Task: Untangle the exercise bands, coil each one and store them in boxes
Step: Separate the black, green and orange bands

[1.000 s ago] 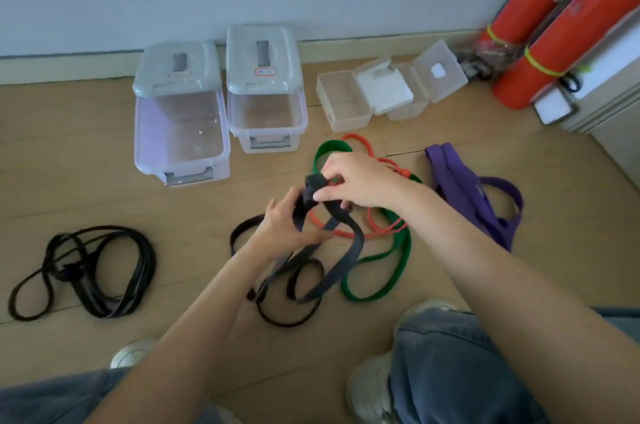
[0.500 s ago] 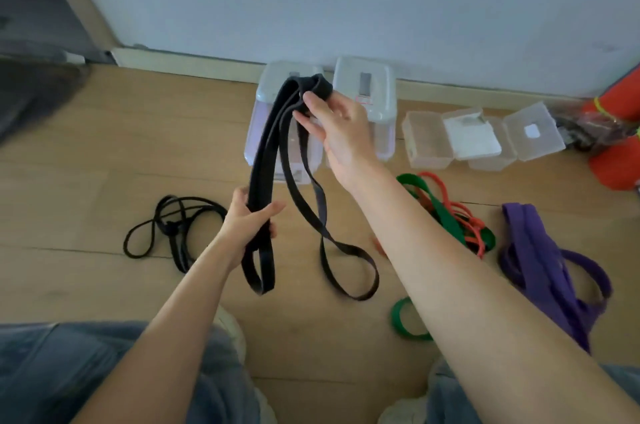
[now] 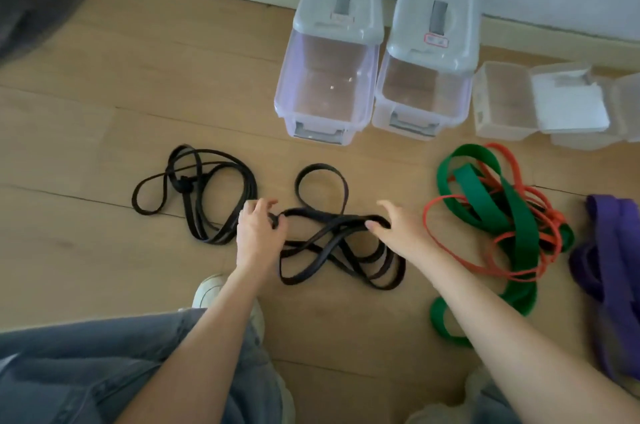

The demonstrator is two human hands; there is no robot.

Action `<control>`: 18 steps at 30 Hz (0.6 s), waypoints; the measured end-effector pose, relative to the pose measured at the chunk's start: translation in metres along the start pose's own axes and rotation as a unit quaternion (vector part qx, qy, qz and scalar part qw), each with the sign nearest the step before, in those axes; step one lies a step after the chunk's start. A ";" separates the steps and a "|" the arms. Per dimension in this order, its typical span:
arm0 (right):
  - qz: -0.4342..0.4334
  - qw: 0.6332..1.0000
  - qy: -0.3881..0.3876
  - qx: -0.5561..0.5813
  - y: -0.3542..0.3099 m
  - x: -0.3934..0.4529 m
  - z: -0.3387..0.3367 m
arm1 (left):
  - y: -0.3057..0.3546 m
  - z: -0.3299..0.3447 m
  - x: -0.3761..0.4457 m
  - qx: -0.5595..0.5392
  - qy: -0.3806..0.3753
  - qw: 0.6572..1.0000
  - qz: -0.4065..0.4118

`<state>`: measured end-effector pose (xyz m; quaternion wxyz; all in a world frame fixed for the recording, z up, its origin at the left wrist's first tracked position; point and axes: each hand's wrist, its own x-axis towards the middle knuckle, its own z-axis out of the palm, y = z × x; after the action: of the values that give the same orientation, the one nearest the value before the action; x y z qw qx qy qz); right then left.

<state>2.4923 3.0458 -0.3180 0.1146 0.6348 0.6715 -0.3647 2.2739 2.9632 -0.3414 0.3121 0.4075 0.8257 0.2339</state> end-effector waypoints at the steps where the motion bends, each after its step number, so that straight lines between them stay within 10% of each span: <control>1: -0.021 0.999 -0.023 -0.017 -0.005 0.013 0.004 | -0.003 0.002 0.001 0.011 0.030 0.999 -0.009; 6: -0.026 0.994 -0.099 0.028 -0.010 0.040 0.053 | -0.011 0.027 -0.004 0.104 -0.084 0.990 -0.050; 10: -0.037 0.944 -0.116 0.306 -0.033 0.013 0.087 | -0.005 0.041 -0.024 -0.139 0.042 0.972 -0.185; 18: -0.159 0.872 -0.081 0.457 -0.157 -0.025 0.035 | 0.020 -0.043 0.013 -0.504 -0.053 0.843 -0.181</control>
<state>2.3387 3.0158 -0.2730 -0.1937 0.4692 0.5106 -0.6940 2.2476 2.9788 -0.3028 0.5549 0.0489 0.6353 0.5348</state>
